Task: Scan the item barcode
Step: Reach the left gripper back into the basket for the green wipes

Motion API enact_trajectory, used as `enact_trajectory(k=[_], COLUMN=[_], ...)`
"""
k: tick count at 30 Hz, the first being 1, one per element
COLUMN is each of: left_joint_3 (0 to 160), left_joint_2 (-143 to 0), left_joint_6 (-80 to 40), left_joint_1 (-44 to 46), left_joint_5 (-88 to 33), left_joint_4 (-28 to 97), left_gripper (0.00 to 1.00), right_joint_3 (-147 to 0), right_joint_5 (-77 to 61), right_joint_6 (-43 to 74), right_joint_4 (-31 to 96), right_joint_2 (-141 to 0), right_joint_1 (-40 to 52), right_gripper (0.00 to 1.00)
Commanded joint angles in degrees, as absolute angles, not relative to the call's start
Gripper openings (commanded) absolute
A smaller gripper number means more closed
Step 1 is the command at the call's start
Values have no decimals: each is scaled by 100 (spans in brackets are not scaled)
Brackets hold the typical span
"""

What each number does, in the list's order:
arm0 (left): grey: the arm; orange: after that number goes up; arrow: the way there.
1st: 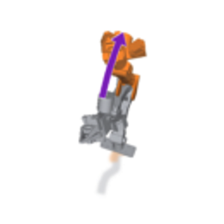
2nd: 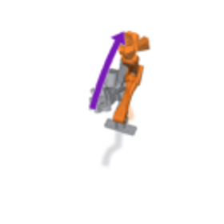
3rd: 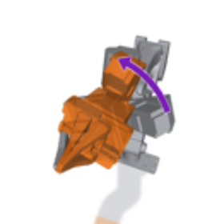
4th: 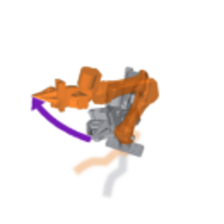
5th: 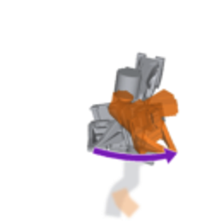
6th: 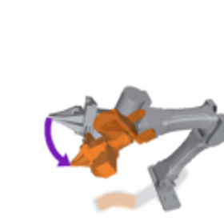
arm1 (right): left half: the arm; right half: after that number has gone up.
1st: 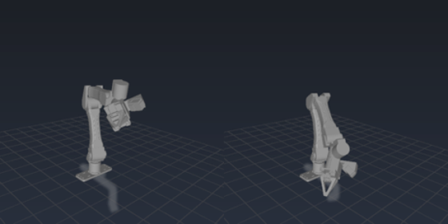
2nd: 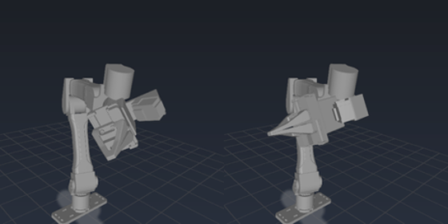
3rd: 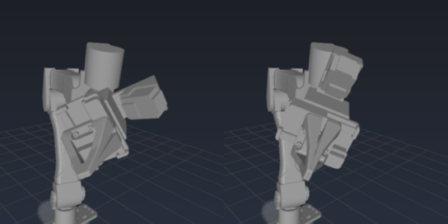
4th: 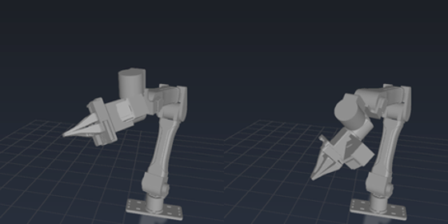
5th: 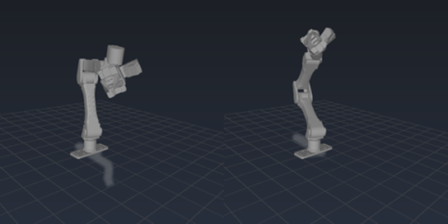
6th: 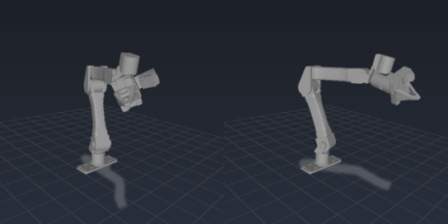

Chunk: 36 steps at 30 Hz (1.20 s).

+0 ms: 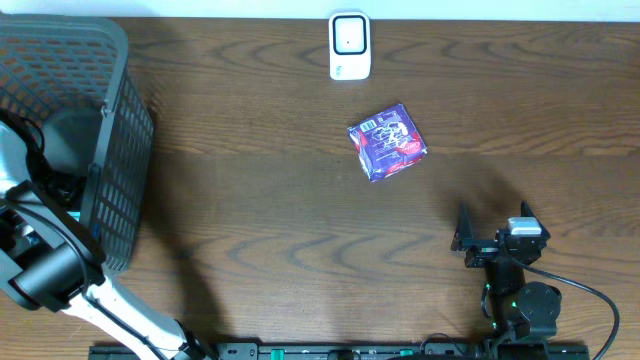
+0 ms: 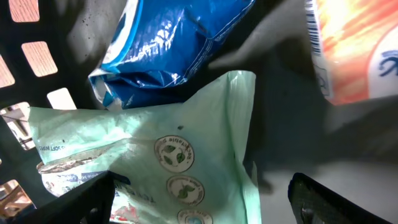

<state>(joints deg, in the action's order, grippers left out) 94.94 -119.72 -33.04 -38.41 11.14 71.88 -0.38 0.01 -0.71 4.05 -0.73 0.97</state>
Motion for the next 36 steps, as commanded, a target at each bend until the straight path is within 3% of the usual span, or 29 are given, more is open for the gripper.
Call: enact_trajectory(k=[1,4,6,8,21,32,36], left_joint_3=[9391,9391,9391,9406,10654,10836,10836], left_joint_2=[-12239,-12239,-12239,-12226,-11402,-8897,-8298], left_joint_6=[-3330,-3330,-3326,-3328,-3310,-3330,-3411], left_joint_1=[-3828,-3828,-3828,-3828,-3828,-3771,-3380], left_joint_5=[1076,1066,980,788,-1551,-1636,-2309], left_joint_4=[7177,7179,7179,7179,7520,5929,5203], left_gripper=[82,55,24,8,7,7,7], right_joint_3=[-32,-32,-32,-32,-32,-32,-32], right_joint_5=[51,54,51,54,54,51,51], right_joint_6=[-137,-137,-137,-137,-137,-137,-137], right_joint_4=[429,429,429,429,429,429,429], right_joint_2=[-64,-64,-64,-64,-64,-64,-64], right_joint_1=[117,117,117,117,117,117,117], right_gripper=[99,99,99,99,99,99,99])
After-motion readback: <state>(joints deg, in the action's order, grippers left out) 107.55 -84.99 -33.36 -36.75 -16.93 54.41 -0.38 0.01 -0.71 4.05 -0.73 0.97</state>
